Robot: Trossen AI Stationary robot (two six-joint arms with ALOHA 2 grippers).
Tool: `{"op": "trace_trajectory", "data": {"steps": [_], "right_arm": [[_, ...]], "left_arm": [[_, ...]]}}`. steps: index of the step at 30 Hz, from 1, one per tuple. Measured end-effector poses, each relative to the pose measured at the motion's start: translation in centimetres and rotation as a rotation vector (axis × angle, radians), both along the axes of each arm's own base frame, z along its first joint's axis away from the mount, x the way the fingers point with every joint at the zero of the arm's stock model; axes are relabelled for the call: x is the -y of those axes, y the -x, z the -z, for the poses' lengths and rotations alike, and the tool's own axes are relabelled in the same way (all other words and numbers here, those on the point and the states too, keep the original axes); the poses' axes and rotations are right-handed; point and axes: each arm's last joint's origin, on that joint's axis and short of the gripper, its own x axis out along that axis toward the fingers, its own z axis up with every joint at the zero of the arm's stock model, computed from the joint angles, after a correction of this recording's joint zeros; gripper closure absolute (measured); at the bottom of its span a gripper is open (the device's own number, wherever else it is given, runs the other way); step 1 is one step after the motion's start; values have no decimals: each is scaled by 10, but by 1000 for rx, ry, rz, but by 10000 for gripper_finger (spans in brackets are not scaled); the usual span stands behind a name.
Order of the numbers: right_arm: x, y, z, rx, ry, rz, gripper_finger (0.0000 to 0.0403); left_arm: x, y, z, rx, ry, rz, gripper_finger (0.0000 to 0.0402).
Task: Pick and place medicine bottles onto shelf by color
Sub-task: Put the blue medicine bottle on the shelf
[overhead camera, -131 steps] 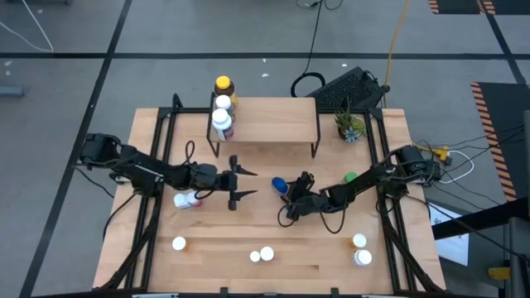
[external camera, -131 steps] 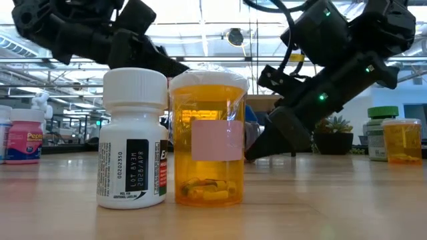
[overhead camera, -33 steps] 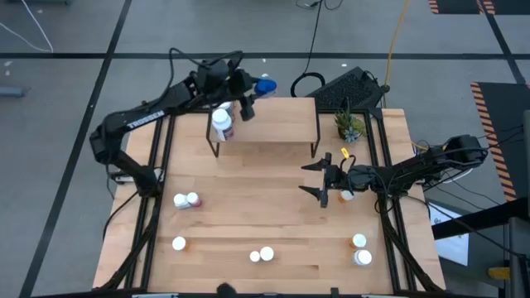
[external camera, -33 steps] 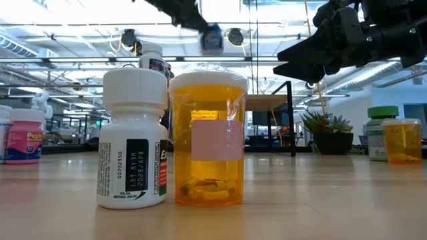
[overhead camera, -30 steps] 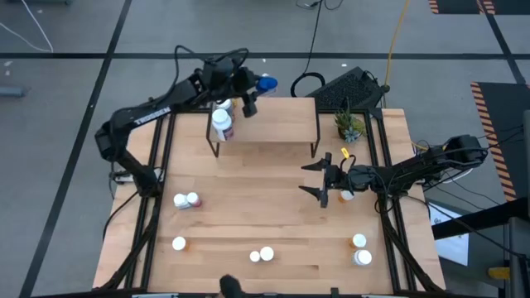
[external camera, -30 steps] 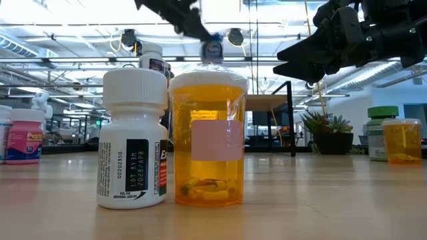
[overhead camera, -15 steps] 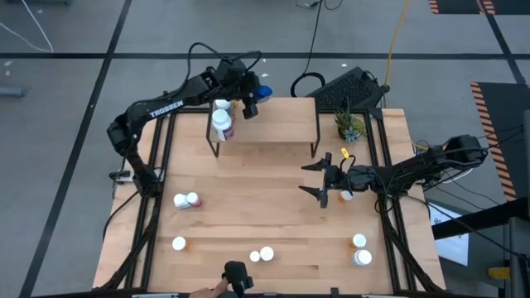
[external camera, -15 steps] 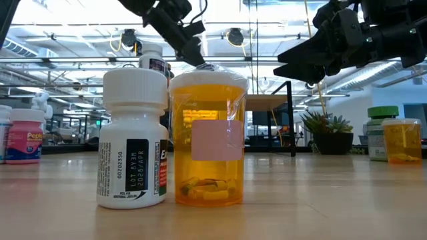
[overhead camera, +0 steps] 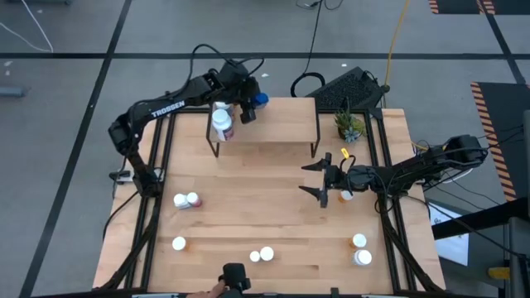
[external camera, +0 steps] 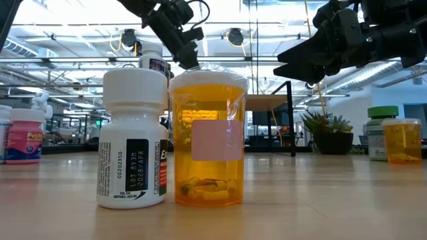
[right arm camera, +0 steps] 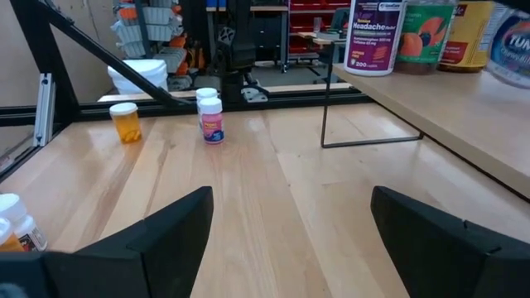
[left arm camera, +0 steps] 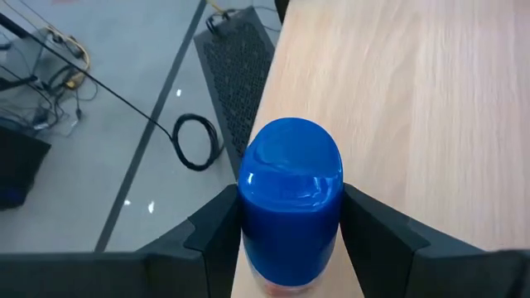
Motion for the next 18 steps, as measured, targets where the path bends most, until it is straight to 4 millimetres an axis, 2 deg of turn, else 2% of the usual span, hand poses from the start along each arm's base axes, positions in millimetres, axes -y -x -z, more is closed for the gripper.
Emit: {"op": "trace_trajectory", "data": {"steps": [7, 18], "right_arm": [[0, 0, 0, 3, 0, 0, 78], [0, 0, -1, 7, -1, 0, 78]], "left_arm": [[-1, 0, 0, -8, -13, -18, 208], [-1, 1, 1, -18, -12, -47, 133]]}}
